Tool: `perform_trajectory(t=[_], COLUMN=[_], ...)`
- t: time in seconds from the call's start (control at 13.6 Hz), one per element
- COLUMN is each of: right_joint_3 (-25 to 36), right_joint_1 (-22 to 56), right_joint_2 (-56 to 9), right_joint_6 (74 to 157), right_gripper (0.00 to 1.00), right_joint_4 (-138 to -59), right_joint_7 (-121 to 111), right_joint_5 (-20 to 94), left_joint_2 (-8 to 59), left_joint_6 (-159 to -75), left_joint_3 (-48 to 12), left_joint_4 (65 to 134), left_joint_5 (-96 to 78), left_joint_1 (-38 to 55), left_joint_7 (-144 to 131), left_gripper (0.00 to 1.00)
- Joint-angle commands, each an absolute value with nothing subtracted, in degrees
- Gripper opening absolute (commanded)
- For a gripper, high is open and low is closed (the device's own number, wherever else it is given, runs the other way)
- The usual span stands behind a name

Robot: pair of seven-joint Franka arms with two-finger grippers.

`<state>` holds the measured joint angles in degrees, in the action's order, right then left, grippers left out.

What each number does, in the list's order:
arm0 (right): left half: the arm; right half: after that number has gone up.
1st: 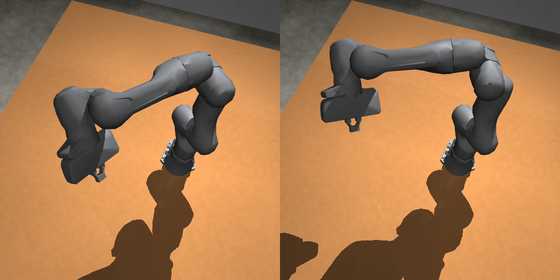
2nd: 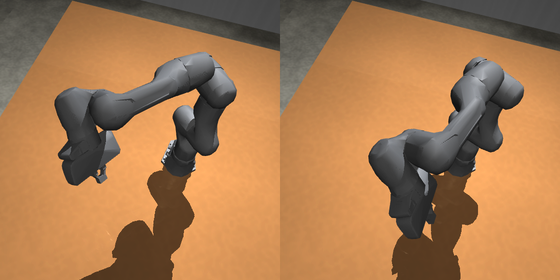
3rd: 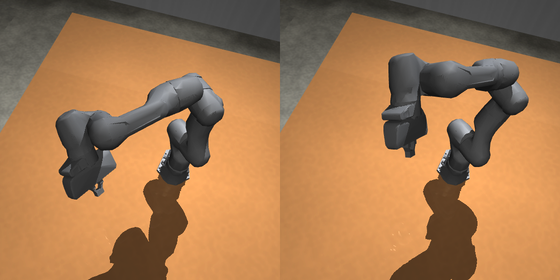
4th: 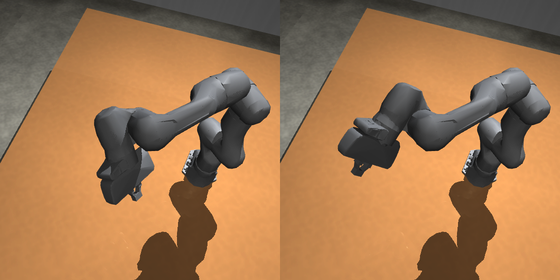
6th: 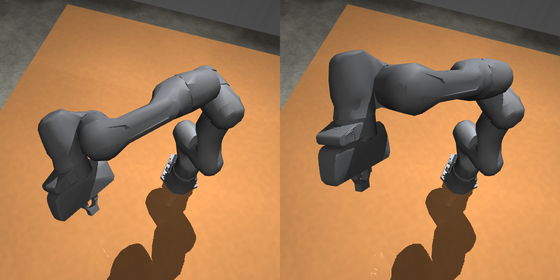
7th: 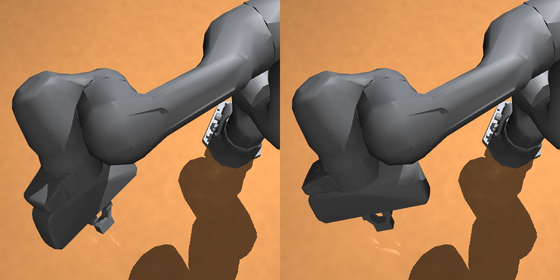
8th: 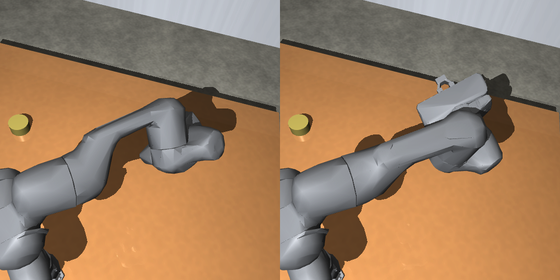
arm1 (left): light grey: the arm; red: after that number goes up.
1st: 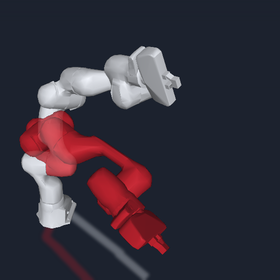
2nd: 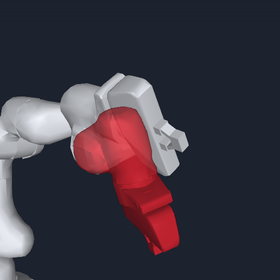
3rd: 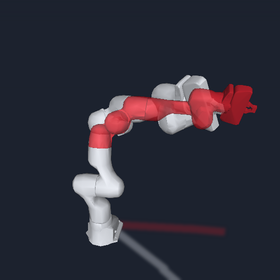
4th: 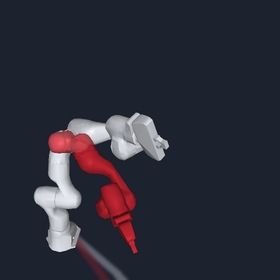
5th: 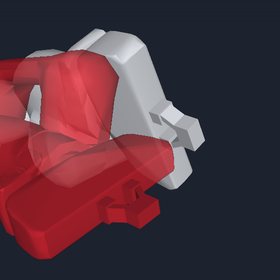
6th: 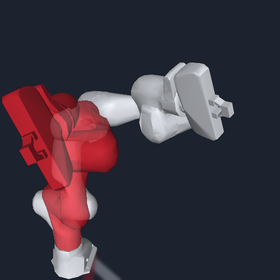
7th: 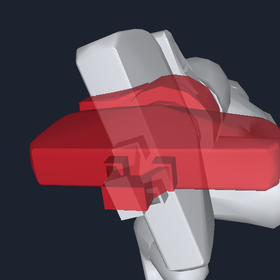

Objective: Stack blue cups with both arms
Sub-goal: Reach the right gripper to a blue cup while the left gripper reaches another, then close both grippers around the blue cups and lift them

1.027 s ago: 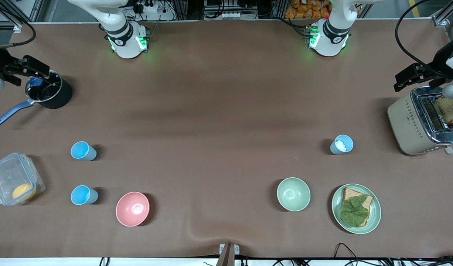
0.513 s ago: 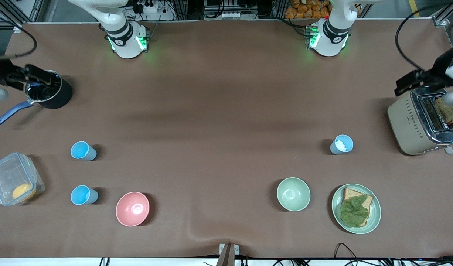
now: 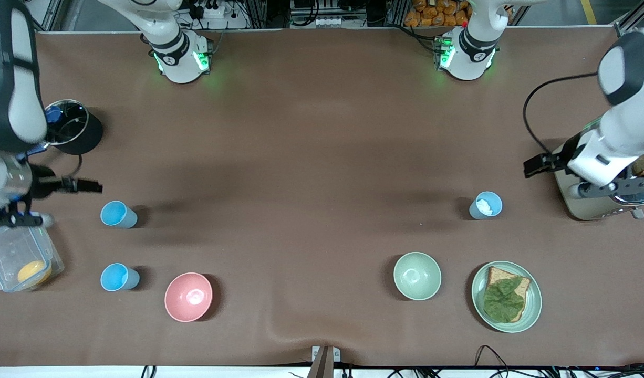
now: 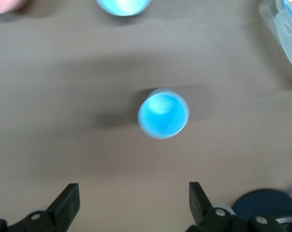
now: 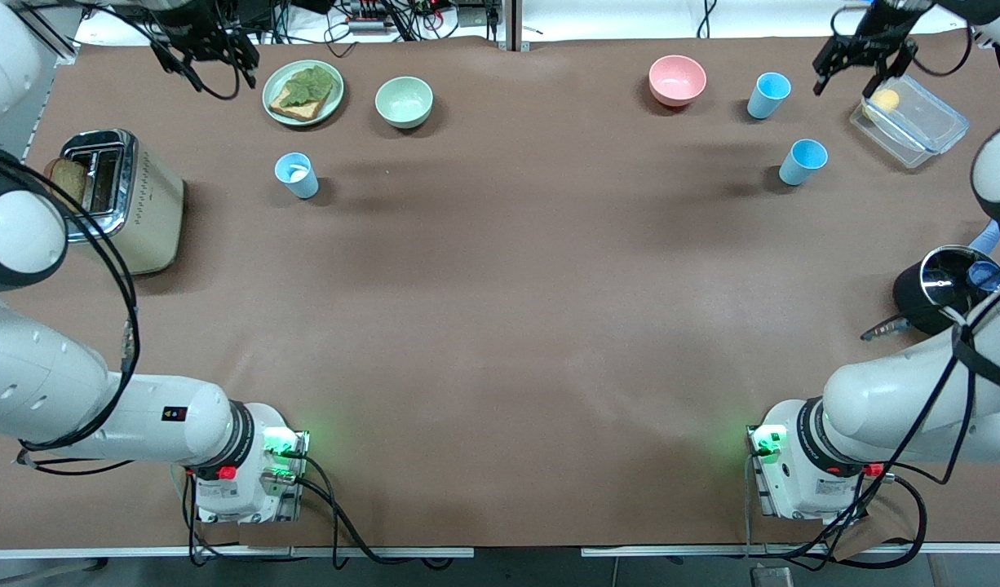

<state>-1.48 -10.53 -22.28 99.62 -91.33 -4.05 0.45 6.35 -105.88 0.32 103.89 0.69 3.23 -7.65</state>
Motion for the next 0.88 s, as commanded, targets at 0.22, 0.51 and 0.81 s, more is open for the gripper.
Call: perform_trajectory(t=[0.22,0.51,0.81], right_joint_3=[-2.3,-2.3,-2.4], right_joint_1=[-13.8,-14.9,-15.8], right_joint_2=[-31.6,-35.9,-37.8], right_joint_6=[105.5,107.7,109.1], right_gripper=[1.00,1.00,1.00], right_joint_4=[-89.6,-90.6,-91.6], right_joint_7=[-4.5,-4.8,-6.0], right_joint_5=[-3.2,-4.0,-3.9], left_joint_2=[12.6,14.8,19.3], left_joint_6=[-113.6,-122.4,-126.5], left_joint_3=[0.2,0.2,0.1], left_joint_4=[106.0,111.7,112.3], left_joint_5=[2.5,2.7,2.7], left_joint_1=[1.8,1.6,0.4], left_joint_7=[-5.7,-5.7,-5.6], left_gripper=[1.00,0.92,0.83])
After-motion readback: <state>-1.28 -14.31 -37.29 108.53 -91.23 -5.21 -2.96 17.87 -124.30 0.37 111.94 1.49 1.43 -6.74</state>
